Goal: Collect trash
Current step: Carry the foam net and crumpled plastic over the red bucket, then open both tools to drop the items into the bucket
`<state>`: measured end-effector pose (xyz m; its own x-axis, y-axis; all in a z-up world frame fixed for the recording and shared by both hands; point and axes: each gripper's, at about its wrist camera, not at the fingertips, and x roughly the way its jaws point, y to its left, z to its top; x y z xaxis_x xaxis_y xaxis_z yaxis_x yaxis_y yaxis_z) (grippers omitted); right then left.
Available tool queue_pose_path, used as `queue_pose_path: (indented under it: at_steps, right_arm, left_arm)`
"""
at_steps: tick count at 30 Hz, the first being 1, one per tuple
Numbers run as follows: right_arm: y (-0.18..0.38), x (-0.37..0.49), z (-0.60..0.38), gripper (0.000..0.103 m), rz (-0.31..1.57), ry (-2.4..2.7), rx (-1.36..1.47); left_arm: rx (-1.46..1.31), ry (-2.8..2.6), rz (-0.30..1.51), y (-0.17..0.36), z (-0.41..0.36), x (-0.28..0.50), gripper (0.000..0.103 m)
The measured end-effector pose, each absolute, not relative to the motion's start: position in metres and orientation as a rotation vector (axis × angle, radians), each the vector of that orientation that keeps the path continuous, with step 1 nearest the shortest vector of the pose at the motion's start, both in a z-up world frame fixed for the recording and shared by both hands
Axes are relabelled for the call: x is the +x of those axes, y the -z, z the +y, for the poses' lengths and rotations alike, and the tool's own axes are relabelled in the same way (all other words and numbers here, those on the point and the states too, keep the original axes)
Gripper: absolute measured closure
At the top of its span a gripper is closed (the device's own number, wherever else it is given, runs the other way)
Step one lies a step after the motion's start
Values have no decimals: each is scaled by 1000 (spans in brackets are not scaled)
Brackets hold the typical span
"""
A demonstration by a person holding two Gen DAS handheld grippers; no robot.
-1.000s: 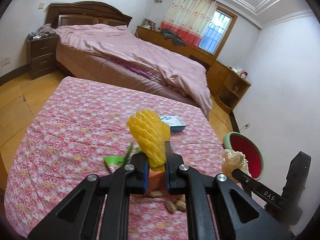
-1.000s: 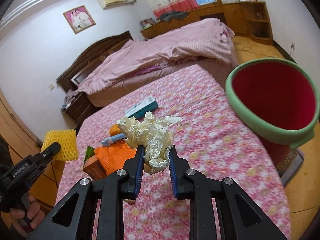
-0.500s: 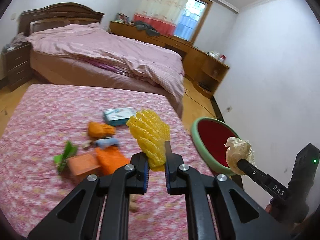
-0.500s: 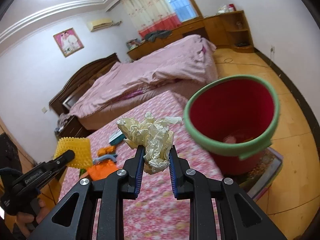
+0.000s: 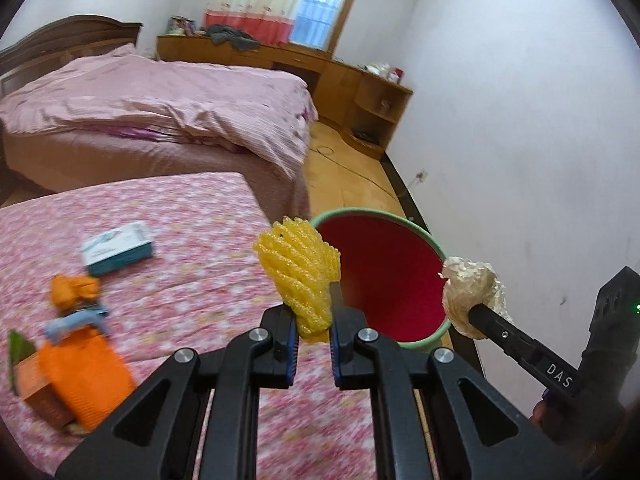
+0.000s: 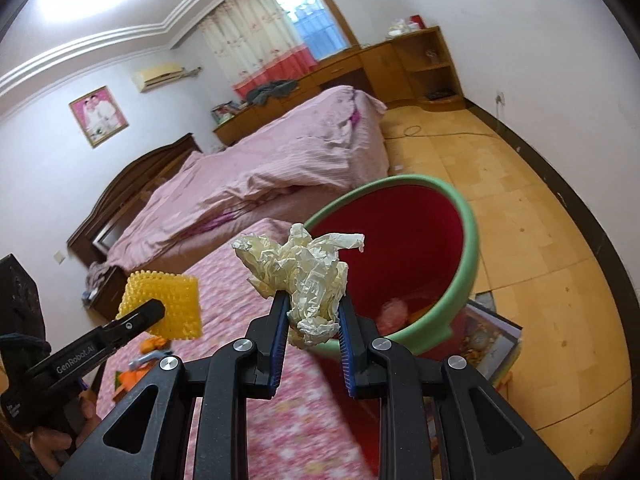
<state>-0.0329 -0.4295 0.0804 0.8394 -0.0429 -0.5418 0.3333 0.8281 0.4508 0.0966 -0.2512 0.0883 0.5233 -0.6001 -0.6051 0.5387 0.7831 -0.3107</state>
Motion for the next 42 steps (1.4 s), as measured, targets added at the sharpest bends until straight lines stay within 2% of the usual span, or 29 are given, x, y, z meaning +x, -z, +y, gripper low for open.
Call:
queue_pose_path:
  at_steps: [9,15,16,18,20,21,24,28,42]
  right_arm:
    - [-56,-16,-458,80,578,245,574]
    - [-46,-5,-468,76,585,264,577]
    - [-45,-3,-469,75,586,264,581]
    - [-42,-1,-471,73,589,265,584]
    - [-41,0,-472,72,591,264,594]
    - [-40,0,-473,72,591,263,598]
    - [-40,0,-475,71,589,270,608]
    - [-42,-4,-476,65,584,271,622]
    - [-55,-21,-455,62,575,248,619]
  left_arm:
    - [-30,735,806,-66,-313,116,92]
    - [1,748,815,-56,-332,122,92]
    - [10,748,815,-56,-333,122,89]
    - [34,738,815,-54,-336,123,77]
    - [35,721,809,-53,-336,125,58]
    - [30,719,804,-52,-335,126,56]
    - [25,716,809,-53,-335,126,55]
    - [14,700,812,-54,-328,126,55]
    - [-48,681,783,-75,-286,107,55]
